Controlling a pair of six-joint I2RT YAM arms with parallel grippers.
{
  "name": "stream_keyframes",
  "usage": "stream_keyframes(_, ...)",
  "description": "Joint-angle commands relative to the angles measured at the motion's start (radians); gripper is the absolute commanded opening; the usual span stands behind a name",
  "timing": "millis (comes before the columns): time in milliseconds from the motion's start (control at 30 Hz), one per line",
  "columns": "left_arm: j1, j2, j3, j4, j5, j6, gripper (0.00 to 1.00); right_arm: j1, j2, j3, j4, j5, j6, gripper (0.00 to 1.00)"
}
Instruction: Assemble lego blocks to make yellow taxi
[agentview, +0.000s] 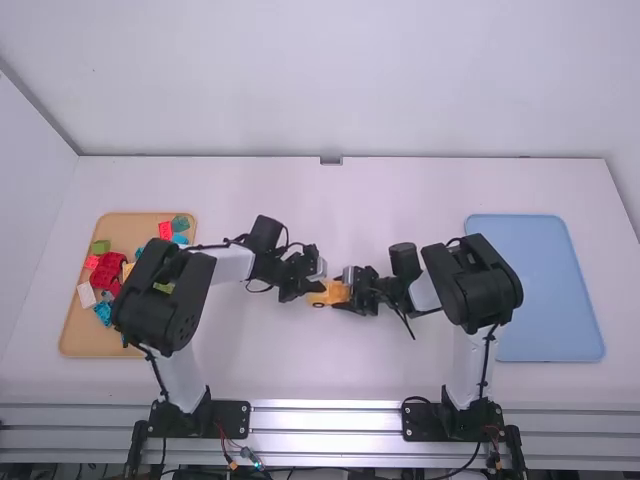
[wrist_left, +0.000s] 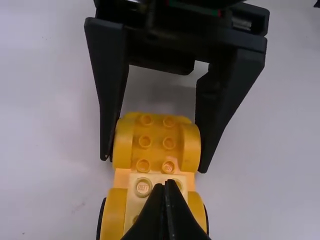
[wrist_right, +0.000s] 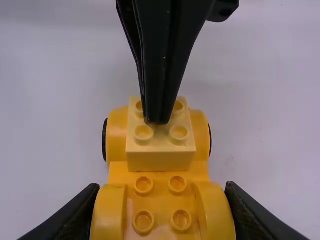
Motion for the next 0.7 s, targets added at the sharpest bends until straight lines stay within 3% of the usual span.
stream_keyframes(0,0.003,0.035,-0.002,-0.053,-0.118,0.041,0.02,0.0,0.016,-0.006,-0.005,0.02,-0.005,0.47)
stream_keyframes(400,0.01,-0.231,0.127,-0.148,-0.127,0.037,0.02,0.0,0.016,-0.005,-0.001,0.021,-0.005,0.53)
stream_keyframes(500,0.016,-0.289,0.127,-0.155,-0.153,0.023,0.09,0.0,0.016,-0.005,0.0,0.021,-0.005,0.57)
stream_keyframes(600,0.014,-0.347,0.127,-0.135,-0.223,-0.079,0.36,0.0,0.014,-0.005,0.001,0.037,0.01,0.73)
stream_keyframes(633,0.015,-0.37,0.127,-0.127,-0.26,-0.122,0.75,0.0,0.012,-0.005,0.016,0.064,0.053,0.84)
stream_keyframes(667,0.018,-0.385,0.127,-0.121,-0.288,-0.153,0.99,0.0,0.011,-0.006,0.026,0.086,0.088,0.89)
